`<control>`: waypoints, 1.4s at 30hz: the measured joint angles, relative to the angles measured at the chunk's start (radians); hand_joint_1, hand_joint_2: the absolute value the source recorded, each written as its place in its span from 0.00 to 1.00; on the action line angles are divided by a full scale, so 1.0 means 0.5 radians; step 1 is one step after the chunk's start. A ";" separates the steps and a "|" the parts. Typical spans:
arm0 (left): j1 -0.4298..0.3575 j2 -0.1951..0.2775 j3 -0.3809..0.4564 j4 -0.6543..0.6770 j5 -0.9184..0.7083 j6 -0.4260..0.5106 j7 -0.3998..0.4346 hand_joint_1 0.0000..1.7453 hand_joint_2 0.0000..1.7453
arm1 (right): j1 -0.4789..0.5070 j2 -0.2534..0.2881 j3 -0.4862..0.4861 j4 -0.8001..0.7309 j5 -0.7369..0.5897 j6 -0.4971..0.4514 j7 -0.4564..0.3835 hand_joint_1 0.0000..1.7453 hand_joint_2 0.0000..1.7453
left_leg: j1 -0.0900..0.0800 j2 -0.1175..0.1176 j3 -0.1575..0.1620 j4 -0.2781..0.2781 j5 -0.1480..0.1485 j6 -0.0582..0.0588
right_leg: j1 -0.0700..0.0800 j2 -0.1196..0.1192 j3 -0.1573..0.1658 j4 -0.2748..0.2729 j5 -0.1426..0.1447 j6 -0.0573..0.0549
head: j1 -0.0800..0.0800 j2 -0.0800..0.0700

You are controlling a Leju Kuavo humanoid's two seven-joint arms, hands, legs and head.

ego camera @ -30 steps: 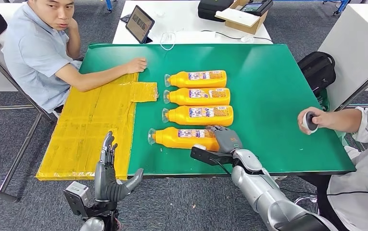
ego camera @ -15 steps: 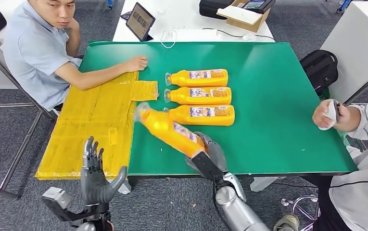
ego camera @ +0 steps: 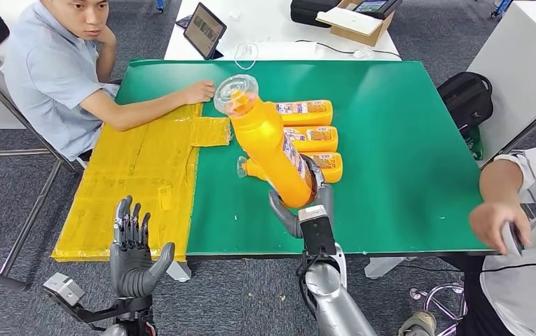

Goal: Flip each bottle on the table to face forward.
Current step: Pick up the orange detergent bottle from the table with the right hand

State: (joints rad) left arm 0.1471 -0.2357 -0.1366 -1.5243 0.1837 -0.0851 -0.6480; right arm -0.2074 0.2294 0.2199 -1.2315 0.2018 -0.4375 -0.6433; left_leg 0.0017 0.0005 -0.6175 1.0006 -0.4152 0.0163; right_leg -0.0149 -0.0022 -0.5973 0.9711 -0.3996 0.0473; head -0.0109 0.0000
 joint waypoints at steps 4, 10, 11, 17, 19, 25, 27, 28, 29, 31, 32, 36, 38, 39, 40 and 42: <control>-0.025 0.018 -0.054 -0.022 -0.004 -0.185 0.017 0.00 1.00 | -0.080 -0.002 0.138 0.068 0.106 0.183 0.110 1.00 1.00 | 0.000 0.001 0.001 0.000 0.000 0.000 | 0.000 0.000 0.000 0.000 0.000 0.000 | 0.000 0.000; -0.034 0.043 -0.093 -0.039 -0.013 -0.224 0.023 0.00 1.00 | -0.142 -0.005 0.274 0.199 0.156 0.236 0.139 1.00 1.00 | 0.000 -0.006 -0.001 0.000 0.001 0.000 | 0.000 -0.005 0.000 0.000 0.000 0.000 | 0.000 0.000; -0.034 0.047 -0.098 -0.039 -0.014 -0.225 0.024 0.00 1.00 | -0.148 -0.006 0.282 0.209 0.156 0.236 0.139 1.00 1.00 | 0.000 -0.006 -0.001 0.000 0.000 0.000 | 0.000 -0.005 0.000 0.000 -0.001 0.000 | 0.001 0.000; -0.057 0.068 -0.133 -0.039 -0.030 -0.323 0.042 0.00 1.00 | -0.204 0.002 0.385 0.330 0.340 0.337 0.142 1.00 1.00 | 0.000 -0.006 -0.002 0.000 0.000 0.000 | 0.000 -0.004 -0.001 0.000 0.000 0.000 | 0.000 0.000; -0.079 0.070 -0.144 -0.038 -0.016 -0.353 0.061 0.00 1.00 | -0.228 0.024 0.449 0.408 0.409 0.353 0.121 1.00 1.00 | 0.001 -0.006 -0.002 0.000 0.001 0.000 | 0.001 -0.005 -0.001 0.000 0.000 0.000 | 0.000 0.000; -0.162 0.074 -0.139 -0.037 0.185 -0.434 0.175 0.00 1.00 | -0.259 0.115 0.629 0.524 0.462 0.338 0.062 1.00 1.00 | 0.003 -0.005 -0.002 0.000 0.001 -0.001 | 0.002 -0.004 -0.002 0.001 -0.001 0.000 | 0.000 0.000; -0.178 0.082 -0.135 -0.037 0.246 -0.480 0.217 0.00 1.00 | -0.263 0.126 0.682 0.533 0.496 0.304 0.058 1.00 1.00 | 0.002 -0.005 -0.002 0.000 0.001 -0.001 | 0.002 -0.004 -0.002 0.001 -0.001 0.000 | 0.000 0.000; -0.184 0.087 -0.132 -0.036 0.272 -0.505 0.240 0.00 1.00 | -0.265 0.129 0.704 0.535 0.511 0.283 0.056 1.00 1.00 | 0.002 -0.005 -0.002 0.000 0.001 -0.001 | 0.002 -0.004 -0.002 0.001 -0.001 -0.001 | 0.000 0.000; -0.190 0.093 -0.131 -0.032 0.299 -0.528 0.265 0.00 1.00 | -0.268 0.130 0.721 0.536 0.527 0.259 0.053 1.00 1.00 | 0.002 -0.005 -0.002 0.000 0.001 -0.001 | 0.001 -0.004 -0.002 0.000 -0.001 -0.001 | 0.000 0.000; -0.210 0.100 -0.130 -0.013 0.359 -0.564 0.321 0.00 1.00 | -0.269 0.129 0.754 0.537 0.593 0.173 0.040 1.00 1.00 | 0.002 -0.005 -0.002 0.000 0.001 -0.001 | 0.001 -0.005 -0.002 0.000 -0.001 0.000 | 0.000 0.000; -0.221 0.102 -0.130 0.001 0.388 -0.576 0.348 0.00 1.00 | -0.271 0.129 0.771 0.539 0.635 0.124 0.035 1.00 1.00 | 0.001 -0.005 -0.002 0.000 0.001 0.000 | 0.001 -0.005 -0.002 0.000 -0.001 0.000 | 0.000 0.000; -0.257 0.111 -0.130 0.063 0.440 -0.589 0.393 0.00 1.00 | -0.289 0.128 0.838 0.578 0.735 0.002 0.045 1.00 1.00 | 0.001 -0.005 -0.002 0.000 0.001 0.000 | 0.001 -0.004 -0.002 0.000 0.000 0.000 | 0.000 0.000; -0.267 0.118 -0.131 0.087 0.447 -0.590 0.394 0.00 1.00 | -0.305 0.128 0.861 0.612 0.723 -0.010 0.046 1.00 1.00 | 0.001 -0.004 -0.002 0.000 0.001 0.000 | 0.001 -0.004 -0.002 0.000 0.000 0.000 | 0.001 0.000; -0.270 0.122 -0.132 0.096 0.449 -0.590 0.394 0.00 1.00 | -0.313 0.128 0.870 0.627 0.713 -0.009 0.046 1.00 1.00 | 0.001 -0.004 -0.002 0.000 0.001 0.000 | 0.001 -0.004 -0.002 0.000 0.000 0.000 | 0.001 0.000; -0.273 0.125 -0.132 0.104 0.449 -0.590 0.395 0.00 1.00 | -0.320 0.128 0.878 0.640 0.703 -0.008 0.045 1.00 1.00 | 0.001 -0.004 -0.002 0.000 0.001 0.000 | 0.001 -0.004 -0.003 0.000 0.000 0.000 | 0.001 0.000; -0.275 0.130 -0.132 0.116 0.450 -0.590 0.395 0.00 1.00 | -0.331 0.128 0.889 0.663 0.695 -0.007 0.044 1.00 1.00 | 0.001 -0.004 -0.002 0.000 0.001 0.000 | 0.001 -0.004 -0.003 0.000 0.000 0.000 | 0.000 0.000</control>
State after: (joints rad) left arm 0.0095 -0.1707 -0.2025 -1.4665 0.4086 -0.3803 -0.4505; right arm -0.3731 0.2934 0.6643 -0.9000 0.5492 -0.4408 -0.6215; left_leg 0.0024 -0.0015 -0.6184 1.0008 -0.4146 0.0161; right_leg -0.0143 -0.0041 -0.5987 0.9712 -0.3998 0.0472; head -0.0107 0.0000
